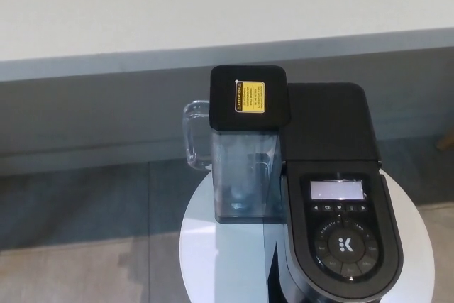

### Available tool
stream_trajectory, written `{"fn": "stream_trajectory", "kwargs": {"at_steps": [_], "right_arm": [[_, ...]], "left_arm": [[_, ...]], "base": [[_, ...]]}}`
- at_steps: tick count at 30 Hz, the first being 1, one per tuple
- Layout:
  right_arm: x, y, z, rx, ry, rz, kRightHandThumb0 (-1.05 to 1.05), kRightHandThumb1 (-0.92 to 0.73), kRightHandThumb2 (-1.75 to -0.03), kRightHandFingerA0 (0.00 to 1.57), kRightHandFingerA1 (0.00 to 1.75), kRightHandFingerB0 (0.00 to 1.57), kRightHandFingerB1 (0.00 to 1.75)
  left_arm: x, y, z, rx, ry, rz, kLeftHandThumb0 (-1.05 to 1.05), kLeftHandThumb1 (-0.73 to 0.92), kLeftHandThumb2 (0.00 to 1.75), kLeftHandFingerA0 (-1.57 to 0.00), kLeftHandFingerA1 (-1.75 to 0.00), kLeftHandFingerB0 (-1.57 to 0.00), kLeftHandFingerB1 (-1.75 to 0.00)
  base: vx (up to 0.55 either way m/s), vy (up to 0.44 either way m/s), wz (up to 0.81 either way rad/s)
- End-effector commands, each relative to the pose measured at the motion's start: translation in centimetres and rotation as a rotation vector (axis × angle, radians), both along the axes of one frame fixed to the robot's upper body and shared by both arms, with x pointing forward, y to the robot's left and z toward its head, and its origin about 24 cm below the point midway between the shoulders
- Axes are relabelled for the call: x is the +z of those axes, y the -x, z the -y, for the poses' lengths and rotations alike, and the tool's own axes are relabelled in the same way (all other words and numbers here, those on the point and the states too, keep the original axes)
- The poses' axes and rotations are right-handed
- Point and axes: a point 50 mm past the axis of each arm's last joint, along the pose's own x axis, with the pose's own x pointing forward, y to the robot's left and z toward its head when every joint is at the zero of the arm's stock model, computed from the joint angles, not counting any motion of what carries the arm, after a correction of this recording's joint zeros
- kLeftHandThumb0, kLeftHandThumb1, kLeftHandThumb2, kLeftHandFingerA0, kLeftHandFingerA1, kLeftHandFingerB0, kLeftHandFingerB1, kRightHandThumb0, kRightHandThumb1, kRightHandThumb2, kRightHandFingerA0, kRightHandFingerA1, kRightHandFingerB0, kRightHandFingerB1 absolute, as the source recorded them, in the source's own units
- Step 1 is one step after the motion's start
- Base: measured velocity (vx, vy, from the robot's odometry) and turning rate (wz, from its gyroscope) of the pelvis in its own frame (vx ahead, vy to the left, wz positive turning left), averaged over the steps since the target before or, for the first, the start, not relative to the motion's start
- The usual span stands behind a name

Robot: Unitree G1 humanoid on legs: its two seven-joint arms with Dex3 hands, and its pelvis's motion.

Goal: A coffee maker is kept on a small desk and the robot walks towards it and uses its right hand to push down the lid of the coffee maker to close it

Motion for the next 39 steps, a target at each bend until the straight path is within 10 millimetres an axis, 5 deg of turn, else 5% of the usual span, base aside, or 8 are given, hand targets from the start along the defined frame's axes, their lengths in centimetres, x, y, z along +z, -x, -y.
{"fn": "stream_trajectory", "kwargs": {"at_steps": [1, 3, 4, 7, 11, 13, 38, 39], "right_arm": [[0.52, -0.04, 0.74, 0.018, 0.015, 0.002, -0.88, -0.71, -1.05, 0.08, 0.24, 0.07, 0.11], [0.4, -0.08, 0.62, 0.019, 0.022, -0.006, -0.77, -0.85, -0.66, 0.12, 0.36, 0.02, 0.19], [0.4, -0.07, 0.64, 0.017, 0.02, -0.006, -0.78, -0.85, -0.66, 0.11, 0.35, 0.02, 0.18], [0.43, 0.04, 0.62, 0.023, 0.017, -0.005, -0.9, -0.71, -1.06, 0.08, 0.36, 0.03, 0.09], [0.43, 0.11, 0.6, 0.019, 0.006, -0.001, -0.88, -0.7, -1.05, 0.08, 0.25, 0.06, 0.1], [0.43, 0.15, 0.66, 0.029, 0.023, -0.015, -0.9, -0.72, -1.08, 0.07, 0.34, 0.01, 0.09], [0.4, -0.28, 0.58, 0.04, 0.01, -0.013, -0.78, -0.59, -0.99, 0.09, 0.43, 0.0, 0.21], [0.41, -0.27, 0.52, 0.048, 0.009, -0.012, -0.8, -0.72, -0.66, 0.11, 0.36, 0.01, 0.18]], "left_arm": [[0.13, 0.26, -0.27, 0.029, -0.006, 0.003, -0.39, 0.3, 0.94, -0.01, -0.51, 0.0, -0.48], [0.13, 0.28, -0.25, 0.025, -0.007, 0.001, -0.39, 0.29, 0.94, -0.02, -0.52, 0.0, -0.48], [0.11, 0.35, -0.2, 0.027, -0.005, 0.001, -0.82, 0.65, 0.61, -0.13, -0.38, -0.19, -0.27], [0.09, 0.52, -0.09, 0.016, -0.001, 0.005, -0.39, 0.28, 0.94, -0.02, -0.52, 0.0, -0.49], [0.09, 0.61, -0.13, 0.013, -0.001, -0.005, -0.84, 0.66, 0.6, -0.14, -0.38, -0.18, -0.27], [0.1, 0.59, -0.12, 0.021, -0.002, 0.004, -0.39, 0.28, 0.94, -0.02, -0.53, 0.0, -0.49], [-0.04, 0.66, 0.12, -0.007, 0.014, -0.015, -0.79, 0.64, 0.6, -0.2, -0.38, -0.28, -0.3], [-0.05, 0.64, 0.14, -0.005, 0.016, -0.012, -0.78, 0.64, 0.6, -0.19, -0.41, -0.29, -0.3]], "base": [[0.0, 0.0, 0.0], [0.0, 0.0, 0.0], [0.0, 0.0, 0.0], [0.0, 0.0, 0.0], [0.0, 0.0, 0.0], [0.0, 0.0, 0.0], [0.0, 0.0, 0.0], [0.0, 0.0, 0.0]]}}
